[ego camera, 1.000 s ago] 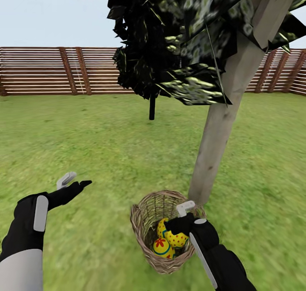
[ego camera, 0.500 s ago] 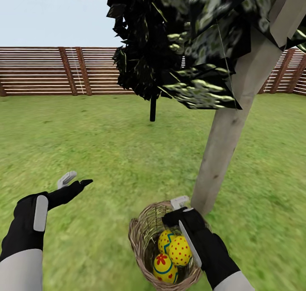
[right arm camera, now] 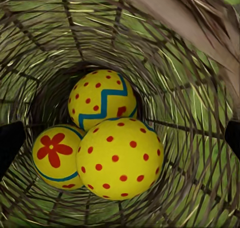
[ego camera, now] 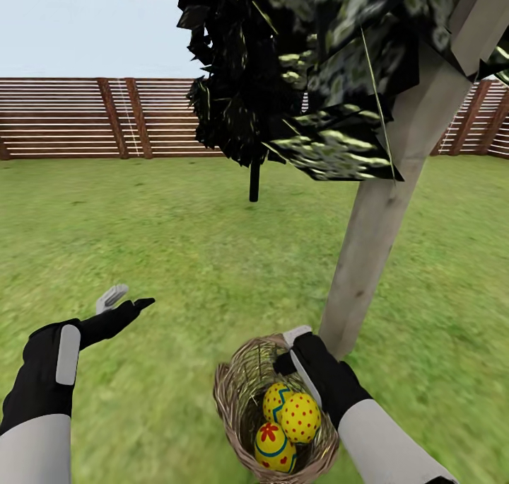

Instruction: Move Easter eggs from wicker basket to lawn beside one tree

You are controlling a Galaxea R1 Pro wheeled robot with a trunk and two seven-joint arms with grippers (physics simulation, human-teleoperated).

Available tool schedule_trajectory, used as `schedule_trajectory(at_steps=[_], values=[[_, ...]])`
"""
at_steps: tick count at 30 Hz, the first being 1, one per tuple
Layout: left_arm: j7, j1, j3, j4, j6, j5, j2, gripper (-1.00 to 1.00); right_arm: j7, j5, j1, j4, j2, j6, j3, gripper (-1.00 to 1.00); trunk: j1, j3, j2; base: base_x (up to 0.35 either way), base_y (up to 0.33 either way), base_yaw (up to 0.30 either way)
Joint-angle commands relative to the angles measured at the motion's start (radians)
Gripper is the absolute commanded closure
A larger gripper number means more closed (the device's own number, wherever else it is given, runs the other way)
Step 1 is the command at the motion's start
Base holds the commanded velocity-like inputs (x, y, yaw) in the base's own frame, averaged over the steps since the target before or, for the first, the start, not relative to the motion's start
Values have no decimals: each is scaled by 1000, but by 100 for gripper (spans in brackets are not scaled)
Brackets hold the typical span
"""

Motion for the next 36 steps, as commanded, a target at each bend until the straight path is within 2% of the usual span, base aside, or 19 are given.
schedule_trajectory(at_steps=[1, 8, 27, 36], values=[[-8, -1, 2, 0, 5, -5, 0, -100, -2, 3, -2, 6, -2, 5, 1, -100, 4, -4, -8, 0, 0, 0], [-9, -1, 2, 2, 6, -5, 0, -100, -2, 4, -3, 57, -6, 5, -4, -100, 31, -26, -57, 0, 0, 0], [-10, -1, 4, 3, 6, -4, 0, -100, -2, 4, -3, 65, -7, -5, -7, -100, 103, -86, -190, 0, 0, 0], [-10, -1, 4, 3, 6, -5, 0, -100, -2, 5, -3, 137, -6, -12, -9, -100, 107, -120, -192, 0, 0, 0]])
